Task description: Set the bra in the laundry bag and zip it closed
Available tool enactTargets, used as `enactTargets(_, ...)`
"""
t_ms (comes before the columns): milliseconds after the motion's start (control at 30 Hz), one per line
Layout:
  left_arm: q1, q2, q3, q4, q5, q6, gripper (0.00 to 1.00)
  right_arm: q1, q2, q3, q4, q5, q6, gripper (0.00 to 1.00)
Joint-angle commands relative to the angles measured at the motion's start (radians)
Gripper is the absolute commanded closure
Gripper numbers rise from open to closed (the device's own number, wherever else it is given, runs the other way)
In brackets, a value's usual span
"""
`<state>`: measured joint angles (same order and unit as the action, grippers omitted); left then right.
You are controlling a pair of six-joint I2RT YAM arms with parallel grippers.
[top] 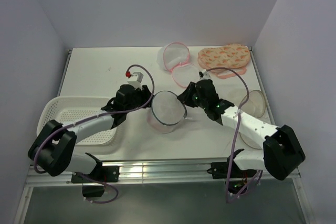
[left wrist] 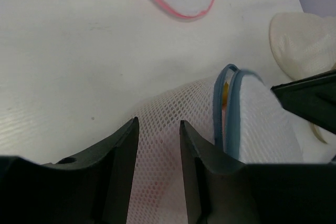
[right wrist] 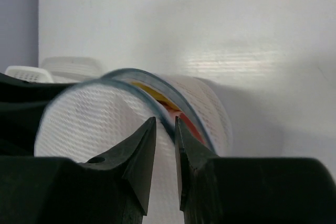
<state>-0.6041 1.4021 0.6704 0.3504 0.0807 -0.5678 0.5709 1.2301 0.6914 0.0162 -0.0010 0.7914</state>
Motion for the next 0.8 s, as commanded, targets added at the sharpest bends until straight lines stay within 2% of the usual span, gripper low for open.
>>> enactTargets(0, -0.011, -0.100, -0.029, -0.046, -0.152, -0.050, 0.56, -0.003, 0.045, 0.134, 0.047, -0.053, -0.067, 0.71)
enactTargets(133, -0.010, -0.222, -0.043, -0.138, -0.291, -0.069, 0.55, -0.005, 0.060, 0.218, -0.048, -0.019, -0.092, 0.65)
enactTargets(200, -0.008, -0.267, -0.045, -0.194, -0.350, -0.086, 0.54, -0.008, 0.049, 0.243, -0.099, 0.013, -0.107, 0.58)
enactTargets(367, -0.006, -0.419, -0.054, -0.290, -0.401, -0.115, 0.54, -0.016, -0.035, 0.293, -0.265, 0.067, -0.113, 0.48)
enactTargets(567, -0.010, -0.566, -0.074, -0.384, -0.360, -0.136, 0.55, -0.016, -0.234, 0.142, -0.299, 0.007, -0.009, 0.40)
enactTargets(700, -0.026, -0.614, -0.063, -0.459, -0.335, -0.165, 0.57, -0.014, -0.362, -0.068, -0.196, -0.118, 0.130, 0.40)
enactTargets(767, -0.052, -0.637, -0.063, -0.491, -0.358, -0.187, 0.57, -0.013, -0.376, -0.122, -0.133, -0.148, 0.204, 0.40)
